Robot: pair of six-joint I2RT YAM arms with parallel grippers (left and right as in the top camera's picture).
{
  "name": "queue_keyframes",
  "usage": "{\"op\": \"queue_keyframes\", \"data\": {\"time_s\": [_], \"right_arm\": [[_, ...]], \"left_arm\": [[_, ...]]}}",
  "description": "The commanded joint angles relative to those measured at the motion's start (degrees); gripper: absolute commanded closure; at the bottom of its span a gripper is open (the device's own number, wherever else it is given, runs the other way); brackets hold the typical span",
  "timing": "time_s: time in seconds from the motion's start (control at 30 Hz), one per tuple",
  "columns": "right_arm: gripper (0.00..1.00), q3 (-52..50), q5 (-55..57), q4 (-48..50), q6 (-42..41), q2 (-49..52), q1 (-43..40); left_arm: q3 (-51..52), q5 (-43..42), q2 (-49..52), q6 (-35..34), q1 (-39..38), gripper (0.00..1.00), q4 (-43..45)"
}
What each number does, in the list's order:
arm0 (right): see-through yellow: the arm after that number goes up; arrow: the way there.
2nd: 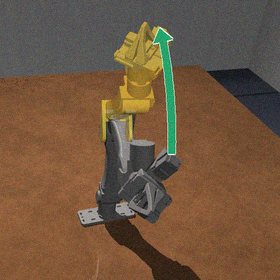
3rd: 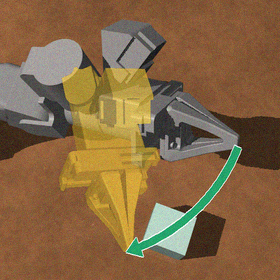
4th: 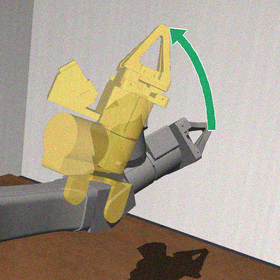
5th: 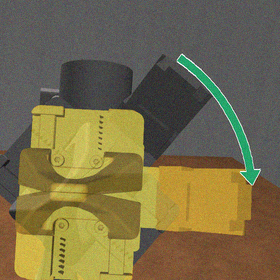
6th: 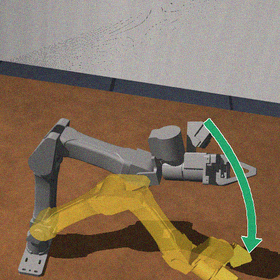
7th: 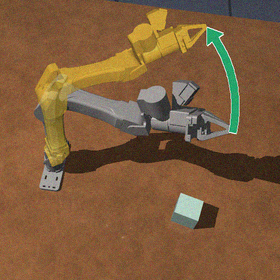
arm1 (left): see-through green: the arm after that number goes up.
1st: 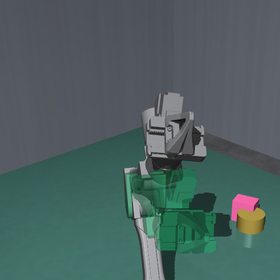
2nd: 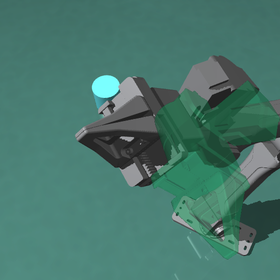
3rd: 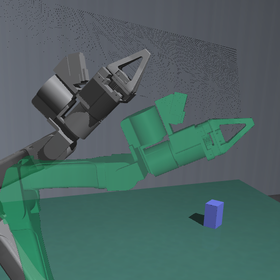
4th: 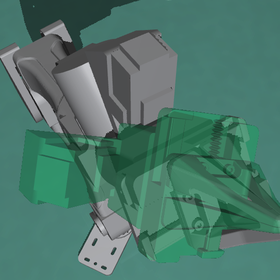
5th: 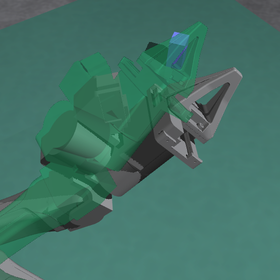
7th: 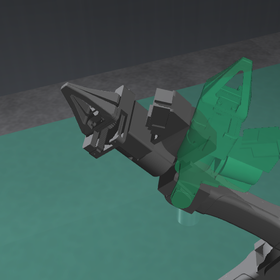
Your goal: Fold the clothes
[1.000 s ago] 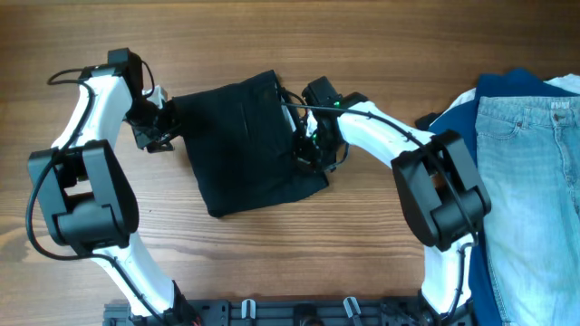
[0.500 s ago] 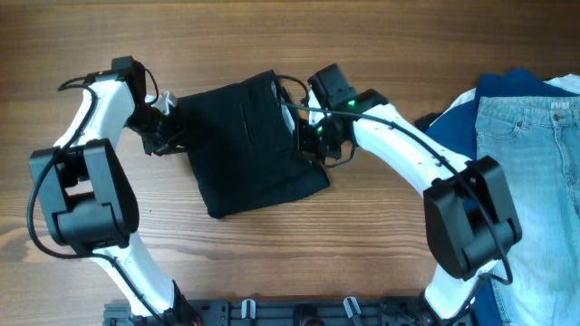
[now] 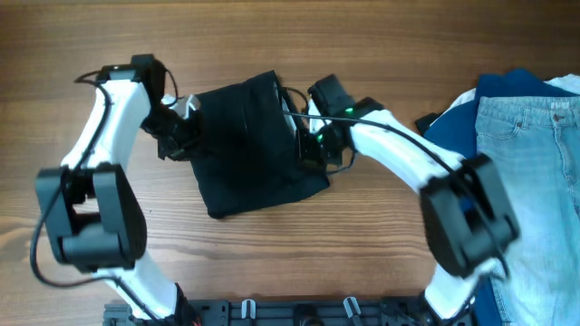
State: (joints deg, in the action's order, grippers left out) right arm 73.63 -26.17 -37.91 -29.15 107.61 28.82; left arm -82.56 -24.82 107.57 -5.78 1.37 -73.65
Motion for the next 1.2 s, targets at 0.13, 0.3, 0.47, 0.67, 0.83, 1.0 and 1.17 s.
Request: {"op": "queue_keyframes", "data": {"time_s": [0.13, 0.3, 0.47, 0.67, 0.83, 1.0, 1.17], "right_arm": [[0.93, 1.0, 12.9, 0.3, -1.5, -15.8, -2.6], [0.93, 1.0, 12.8, -0.7, -2.5, -16.9, -7.3], [0.93, 1.0, 12.8, -1.1, -2.5, -16.9, -8.2], [0.94, 1.0, 10.5, 0.9, 0.3, -16.6, -8.1], [0.95, 1.0, 8.1, 11.1, 2.2, -11.9, -5.4], [0.96, 1.0, 5.2, 28.7, -0.8, 0.8, -1.8], [0.96, 1.0, -0.2, 42.2, -5.0, 13.2, -1.9]], "left_arm": [[13.7, 8.2, -9.0, -17.4, -8.6, 0.73, 2.5], [30.4, 7.5, -8.9, -30.7, -10.0, 0.81, 16.8], [38.0, 8.9, -8.7, -37.2, -5.0, 0.96, 31.3], [35.2, 11.1, -8.6, -37.9, 13.4, 0.96, 47.5], [24.9, 7.8, -8.6, -27.5, 20.7, 0.89, 40.1], [22.9, -1.1, -8.7, -20.7, 19.5, 0.69, 29.3], [22.9, -4.0, -8.7, -18.4, 16.3, 0.42, 21.4]]}}
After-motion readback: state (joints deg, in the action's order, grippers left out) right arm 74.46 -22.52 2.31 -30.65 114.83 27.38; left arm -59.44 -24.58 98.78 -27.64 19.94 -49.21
